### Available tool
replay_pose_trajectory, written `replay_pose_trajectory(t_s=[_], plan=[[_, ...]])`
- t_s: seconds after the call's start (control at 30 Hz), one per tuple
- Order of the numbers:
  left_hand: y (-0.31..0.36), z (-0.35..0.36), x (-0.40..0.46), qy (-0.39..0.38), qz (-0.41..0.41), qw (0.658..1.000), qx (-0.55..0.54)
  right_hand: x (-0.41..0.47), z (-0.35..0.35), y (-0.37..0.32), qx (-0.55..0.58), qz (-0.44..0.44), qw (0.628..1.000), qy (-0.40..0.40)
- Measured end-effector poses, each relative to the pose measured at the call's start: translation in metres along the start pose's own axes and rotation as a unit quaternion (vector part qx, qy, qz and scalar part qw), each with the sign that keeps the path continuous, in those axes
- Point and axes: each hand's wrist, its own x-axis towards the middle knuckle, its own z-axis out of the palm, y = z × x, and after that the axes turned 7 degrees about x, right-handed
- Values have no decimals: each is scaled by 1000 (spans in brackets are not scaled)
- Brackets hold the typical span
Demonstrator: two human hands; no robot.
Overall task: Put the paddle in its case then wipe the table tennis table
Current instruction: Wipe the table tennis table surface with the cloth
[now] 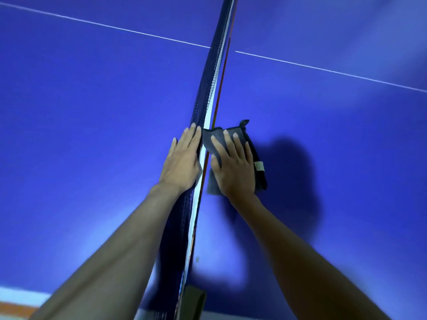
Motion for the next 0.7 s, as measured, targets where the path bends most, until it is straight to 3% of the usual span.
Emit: replay_pose_trajectory(t_s=[0.43, 0.7], plan=[[19, -6, -144, -11, 16, 1000, 6, -189, -37, -43, 19, -52, 998, -39], [43, -10, -210, -17, -5, 1000, 18, -278, -59, -41, 11, -22, 999, -39]])
